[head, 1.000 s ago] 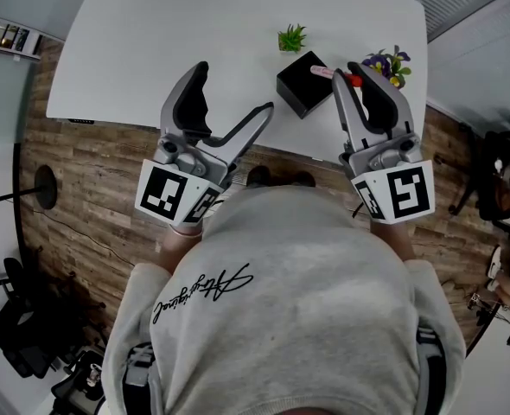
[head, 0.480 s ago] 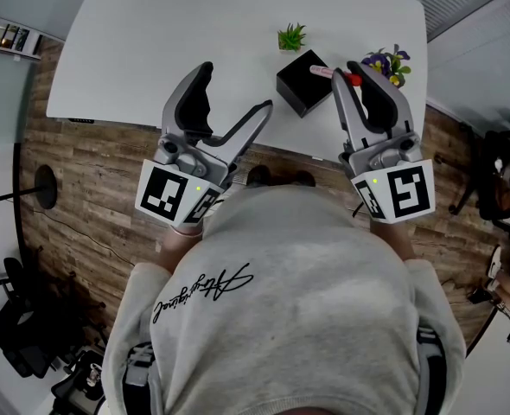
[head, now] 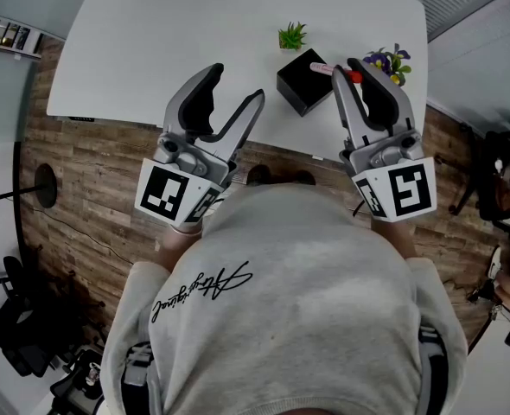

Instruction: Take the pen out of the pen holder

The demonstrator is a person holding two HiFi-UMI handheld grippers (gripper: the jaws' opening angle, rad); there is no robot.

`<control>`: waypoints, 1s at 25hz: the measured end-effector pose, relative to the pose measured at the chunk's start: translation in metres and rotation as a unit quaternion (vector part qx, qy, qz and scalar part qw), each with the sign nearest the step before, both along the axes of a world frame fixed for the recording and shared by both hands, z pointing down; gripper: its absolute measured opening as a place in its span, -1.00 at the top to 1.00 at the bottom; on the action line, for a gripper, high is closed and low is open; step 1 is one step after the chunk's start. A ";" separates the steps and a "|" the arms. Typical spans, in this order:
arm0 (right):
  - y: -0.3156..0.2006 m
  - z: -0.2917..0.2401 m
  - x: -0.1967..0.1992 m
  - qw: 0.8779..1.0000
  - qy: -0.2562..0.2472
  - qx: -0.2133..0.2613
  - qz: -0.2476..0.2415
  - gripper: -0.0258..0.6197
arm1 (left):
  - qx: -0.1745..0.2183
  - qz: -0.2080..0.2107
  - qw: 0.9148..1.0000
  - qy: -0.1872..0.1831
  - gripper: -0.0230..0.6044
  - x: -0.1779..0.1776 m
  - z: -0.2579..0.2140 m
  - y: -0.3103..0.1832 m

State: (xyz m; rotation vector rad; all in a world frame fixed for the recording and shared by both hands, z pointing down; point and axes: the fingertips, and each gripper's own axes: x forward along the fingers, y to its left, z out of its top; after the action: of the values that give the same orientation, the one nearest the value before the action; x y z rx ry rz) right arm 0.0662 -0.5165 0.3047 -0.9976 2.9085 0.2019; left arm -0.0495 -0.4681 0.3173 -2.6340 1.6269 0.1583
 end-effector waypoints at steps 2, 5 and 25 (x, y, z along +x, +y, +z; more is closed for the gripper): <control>-0.001 0.000 0.000 1.000 0.000 0.000 0.000 0.70 | 0.000 -0.001 1.000 -0.006 0.21 0.001 0.001 0.000; -0.001 0.001 0.000 1.000 0.000 0.001 -0.001 0.70 | 0.000 -0.002 1.000 -0.011 0.30 0.002 0.002 -0.001; -0.005 0.001 0.002 1.000 -0.006 -0.002 0.004 0.70 | -0.012 -0.026 0.999 -0.026 0.79 -0.003 0.008 -0.007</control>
State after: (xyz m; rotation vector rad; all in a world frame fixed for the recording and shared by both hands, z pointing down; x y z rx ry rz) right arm 0.0683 -0.5220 0.3060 -1.0082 2.8963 0.1903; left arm -0.0521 -0.4754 0.3248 -2.5878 1.6882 0.0667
